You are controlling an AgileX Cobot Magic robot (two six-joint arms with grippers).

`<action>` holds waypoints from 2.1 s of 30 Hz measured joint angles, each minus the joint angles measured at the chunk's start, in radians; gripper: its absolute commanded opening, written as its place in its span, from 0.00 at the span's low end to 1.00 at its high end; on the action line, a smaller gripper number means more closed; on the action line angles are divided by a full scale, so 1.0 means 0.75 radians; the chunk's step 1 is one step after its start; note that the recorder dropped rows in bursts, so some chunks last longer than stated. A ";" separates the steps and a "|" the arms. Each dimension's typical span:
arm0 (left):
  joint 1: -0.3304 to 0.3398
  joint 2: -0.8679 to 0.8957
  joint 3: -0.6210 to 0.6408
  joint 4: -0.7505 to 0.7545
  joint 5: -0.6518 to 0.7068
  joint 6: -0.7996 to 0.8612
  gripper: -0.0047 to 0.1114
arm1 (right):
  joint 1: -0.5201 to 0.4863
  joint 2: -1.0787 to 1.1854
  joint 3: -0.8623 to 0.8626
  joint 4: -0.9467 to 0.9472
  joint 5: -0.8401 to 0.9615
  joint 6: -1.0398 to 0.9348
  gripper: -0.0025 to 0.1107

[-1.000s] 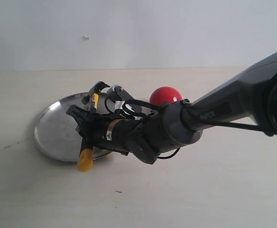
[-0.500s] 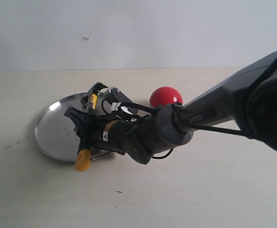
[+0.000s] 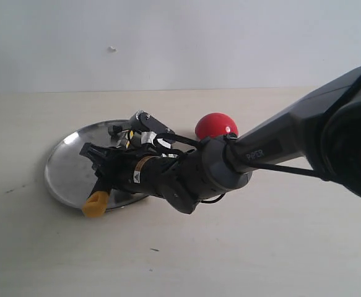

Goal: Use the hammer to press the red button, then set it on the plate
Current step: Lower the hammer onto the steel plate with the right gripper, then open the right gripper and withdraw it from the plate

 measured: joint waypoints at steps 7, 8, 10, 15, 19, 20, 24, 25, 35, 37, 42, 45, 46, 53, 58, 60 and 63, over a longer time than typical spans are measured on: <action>0.000 0.000 0.000 0.000 0.000 0.000 0.04 | 0.000 0.000 0.000 0.005 0.049 -0.048 0.41; 0.000 0.000 0.000 0.000 0.000 0.000 0.04 | 0.000 0.000 0.000 0.005 0.055 -0.060 0.41; 0.000 0.000 0.000 0.000 0.000 0.000 0.04 | 0.000 0.000 0.000 0.008 0.068 -0.085 0.41; 0.000 0.000 0.000 0.000 0.000 0.000 0.04 | 0.000 -0.057 0.000 0.120 0.174 -0.292 0.41; 0.000 0.000 0.000 0.000 0.000 0.000 0.04 | 0.000 -0.113 0.000 0.307 0.247 -0.539 0.41; 0.000 0.000 0.000 0.000 0.000 0.000 0.04 | 0.000 -0.123 0.000 0.332 0.260 -0.580 0.41; 0.000 0.000 0.000 0.000 0.000 0.000 0.04 | 0.000 -0.137 0.000 0.381 0.275 -0.674 0.41; 0.000 0.000 0.000 0.000 0.000 0.000 0.04 | 0.000 -0.137 0.000 0.384 0.275 -0.680 0.41; 0.000 0.000 0.000 0.000 0.000 0.000 0.04 | 0.000 -0.092 0.000 0.390 0.268 -0.696 0.41; 0.000 0.000 0.000 0.000 0.000 0.000 0.04 | 0.000 -0.091 0.000 0.393 0.263 -0.696 0.41; 0.000 0.000 0.000 0.000 0.000 0.000 0.04 | 0.000 -0.091 0.000 0.393 0.254 -0.696 0.45; 0.000 0.000 0.000 0.000 0.000 0.000 0.04 | 0.000 -0.091 0.000 0.390 0.247 -0.707 0.57; 0.000 0.000 0.000 0.000 0.000 0.000 0.04 | 0.000 -0.091 -0.001 0.390 0.245 -0.709 0.60; 0.000 0.000 0.000 0.000 0.000 0.000 0.04 | 0.000 -0.091 -0.008 0.387 0.238 -0.714 0.62; 0.000 0.000 0.000 0.000 0.000 0.000 0.04 | -0.017 -0.178 -0.008 0.387 0.271 -0.742 0.57; 0.000 0.000 0.000 0.000 0.000 0.000 0.04 | -0.039 -0.249 -0.008 0.384 0.313 -0.786 0.52; 0.000 0.000 0.000 0.000 0.000 0.000 0.04 | -0.069 -0.381 -0.008 0.381 0.431 -0.891 0.41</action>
